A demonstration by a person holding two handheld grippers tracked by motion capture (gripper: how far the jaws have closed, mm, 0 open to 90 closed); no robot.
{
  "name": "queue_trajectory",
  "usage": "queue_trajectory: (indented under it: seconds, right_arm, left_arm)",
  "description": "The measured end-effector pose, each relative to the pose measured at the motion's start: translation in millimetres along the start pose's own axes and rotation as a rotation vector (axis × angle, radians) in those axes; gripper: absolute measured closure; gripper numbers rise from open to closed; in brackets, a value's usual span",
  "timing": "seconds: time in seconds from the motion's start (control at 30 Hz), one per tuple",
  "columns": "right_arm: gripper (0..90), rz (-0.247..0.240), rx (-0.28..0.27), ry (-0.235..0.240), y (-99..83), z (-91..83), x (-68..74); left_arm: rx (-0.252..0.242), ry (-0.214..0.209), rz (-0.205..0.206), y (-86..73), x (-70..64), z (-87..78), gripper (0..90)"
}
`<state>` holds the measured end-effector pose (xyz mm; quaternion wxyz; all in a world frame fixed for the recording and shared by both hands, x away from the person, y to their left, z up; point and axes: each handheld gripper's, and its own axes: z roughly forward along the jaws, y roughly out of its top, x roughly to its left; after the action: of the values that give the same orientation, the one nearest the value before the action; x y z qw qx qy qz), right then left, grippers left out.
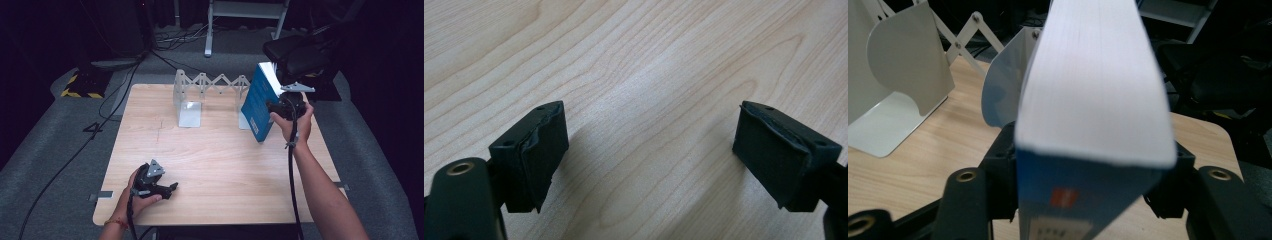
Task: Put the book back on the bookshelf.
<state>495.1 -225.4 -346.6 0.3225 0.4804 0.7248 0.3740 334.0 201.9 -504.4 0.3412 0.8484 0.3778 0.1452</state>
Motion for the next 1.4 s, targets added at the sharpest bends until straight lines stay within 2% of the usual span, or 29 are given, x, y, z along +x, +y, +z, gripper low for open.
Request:
queue_trajectory:
  seconds: [0.17,0.2,0.27,0.3,0.33,0.43,0.47,0.5,0.57,0.67,0.73,0.87,1.07,1.1,1.13,1.4]
  right_arm:
    - [42.2,-0.012,0.004,0.028,-19.9,1.9,-0.3]
    - [42.6,-0.009,0.009,0.037,-28.5,4.5,-0.6]
    - [42.9,-0.01,0.016,0.039,-33.0,6.1,-0.4]
    - [44.5,-0.006,0.017,0.046,-42.0,10.2,0.1]
    - [44.5,-0.006,0.017,0.046,-42.0,10.2,0.1]
    - [54.4,-0.004,0.037,0.081,-57.1,19.1,3.1]
    - [54.4,-0.004,0.037,0.081,-57.1,19.1,3.1]
    - [56.4,-0.003,0.049,0.091,-65.2,24.6,5.1]
    - [56.8,0.002,0.047,0.09,-69.0,26.9,5.7]
    - [57.3,0.038,0.042,0.105,-76.6,32.7,4.8]
    - [57.8,0.059,0.03,0.107,-79.5,35.3,4.8]
    - [60.2,0.07,0.002,0.083,-81.4,39.4,7.6]
    - [61.0,0.078,0.004,0.086,-79.0,42.7,5.8]
    - [61.0,0.083,0.005,0.082,-78.2,43.6,5.8]
    - [61.0,0.085,0.003,0.079,-77.4,44.6,5.9]
    - [61.0,0.104,-0.002,0.057,-71.3,52.6,8.9]
  left_arm:
    - [0.0,0.0,0.0,0.0,0.0,0.0,14.8]
    - [0.0,0.0,0.0,0.0,0.0,0.0,14.9]
    - [0.0,0.0,0.0,0.0,0.0,0.0,14.8]
    - [0.0,0.0,0.0,0.0,0.0,0.0,14.8]
    - [0.0,0.0,0.0,0.0,0.0,0.0,14.8]
    - [-0.001,0.0,-0.001,0.0,-0.1,0.0,14.8]
    - [-0.001,0.0,-0.001,0.0,-0.1,0.0,14.8]
    - [-0.001,0.0,-0.001,0.0,-0.1,0.0,14.8]
    - [-0.001,0.0,-0.002,0.0,-0.1,0.1,14.8]
    - [0.0,0.0,0.0,0.0,0.0,0.0,14.8]
    - [-0.001,-0.001,-0.001,0.0,-0.1,0.1,14.8]
    - [0.0,-0.001,-0.001,0.1,0.0,0.1,14.8]
    - [-0.001,-0.002,-0.004,0.8,-0.1,0.8,14.8]
    - [0.001,0.001,0.005,1.2,0.5,0.8,14.8]
    - [-0.001,-0.003,-0.005,1.1,-0.2,1.1,14.7]
    - [0.0,-0.003,-0.004,1.2,-0.1,1.1,14.8]
